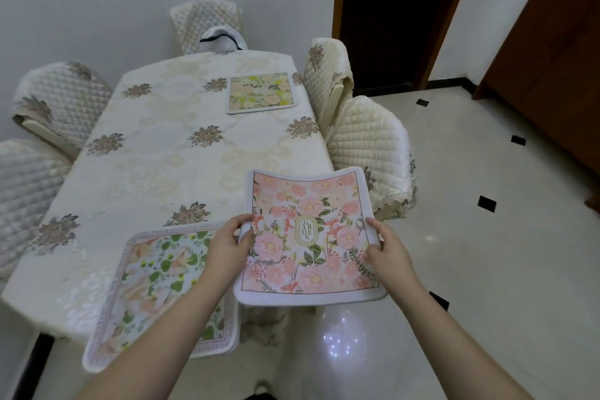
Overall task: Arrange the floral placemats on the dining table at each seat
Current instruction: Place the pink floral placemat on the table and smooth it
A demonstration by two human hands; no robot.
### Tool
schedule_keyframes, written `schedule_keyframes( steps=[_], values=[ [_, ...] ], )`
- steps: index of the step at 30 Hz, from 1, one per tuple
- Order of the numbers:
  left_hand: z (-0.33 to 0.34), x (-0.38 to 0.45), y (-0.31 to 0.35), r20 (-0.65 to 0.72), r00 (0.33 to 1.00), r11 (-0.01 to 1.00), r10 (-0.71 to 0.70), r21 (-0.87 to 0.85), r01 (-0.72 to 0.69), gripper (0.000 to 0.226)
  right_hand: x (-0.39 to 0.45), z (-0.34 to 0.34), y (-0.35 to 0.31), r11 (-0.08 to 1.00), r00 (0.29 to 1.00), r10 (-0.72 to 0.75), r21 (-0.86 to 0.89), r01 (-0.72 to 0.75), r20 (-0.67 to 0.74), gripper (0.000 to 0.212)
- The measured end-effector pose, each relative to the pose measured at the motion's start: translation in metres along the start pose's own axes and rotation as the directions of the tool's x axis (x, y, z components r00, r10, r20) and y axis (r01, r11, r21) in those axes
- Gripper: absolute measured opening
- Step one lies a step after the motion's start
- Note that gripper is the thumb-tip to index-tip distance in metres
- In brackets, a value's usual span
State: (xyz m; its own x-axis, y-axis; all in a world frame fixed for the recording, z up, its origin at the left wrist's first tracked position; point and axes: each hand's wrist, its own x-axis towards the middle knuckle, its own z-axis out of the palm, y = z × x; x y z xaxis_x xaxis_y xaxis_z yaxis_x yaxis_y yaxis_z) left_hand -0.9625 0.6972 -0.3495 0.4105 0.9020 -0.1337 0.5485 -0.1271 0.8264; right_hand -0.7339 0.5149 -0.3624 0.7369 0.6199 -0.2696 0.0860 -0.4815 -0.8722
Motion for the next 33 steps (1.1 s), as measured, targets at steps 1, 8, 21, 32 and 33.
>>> schedule_keyframes(
  steps=[1,8,21,32,33],
  values=[
    [0.0,0.003,-0.001,-0.002,1.0,1.0,-0.013,-0.011,0.013,0.032,0.005,0.001,-0.002,1.0,1.0,-0.003,0.002,0.003,0.003,0.058],
    [-0.003,0.04,-0.009,-0.047,0.997,0.994,-0.068,-0.092,0.064,0.036,0.042,0.02,-0.017,0.999,0.999,0.007,0.042,-0.009,0.034,0.058],
    [-0.025,0.15,-0.046,-0.037,0.992,0.98,-0.116,-0.167,0.109,0.019,0.124,0.069,-0.057,0.997,0.997,0.076,-0.034,-0.076,-0.001,0.053],
    [-0.019,0.23,-0.064,0.054,0.97,0.946,-0.238,-0.211,0.244,0.04,0.225,0.105,-0.063,0.987,0.985,0.152,0.036,-0.156,0.083,0.051],
    [-0.018,0.238,-0.064,0.041,0.968,0.946,-0.247,-0.208,0.25,0.04,0.234,0.109,-0.066,0.988,0.985,0.149,0.027,-0.152,0.088,0.05]
  ],
)
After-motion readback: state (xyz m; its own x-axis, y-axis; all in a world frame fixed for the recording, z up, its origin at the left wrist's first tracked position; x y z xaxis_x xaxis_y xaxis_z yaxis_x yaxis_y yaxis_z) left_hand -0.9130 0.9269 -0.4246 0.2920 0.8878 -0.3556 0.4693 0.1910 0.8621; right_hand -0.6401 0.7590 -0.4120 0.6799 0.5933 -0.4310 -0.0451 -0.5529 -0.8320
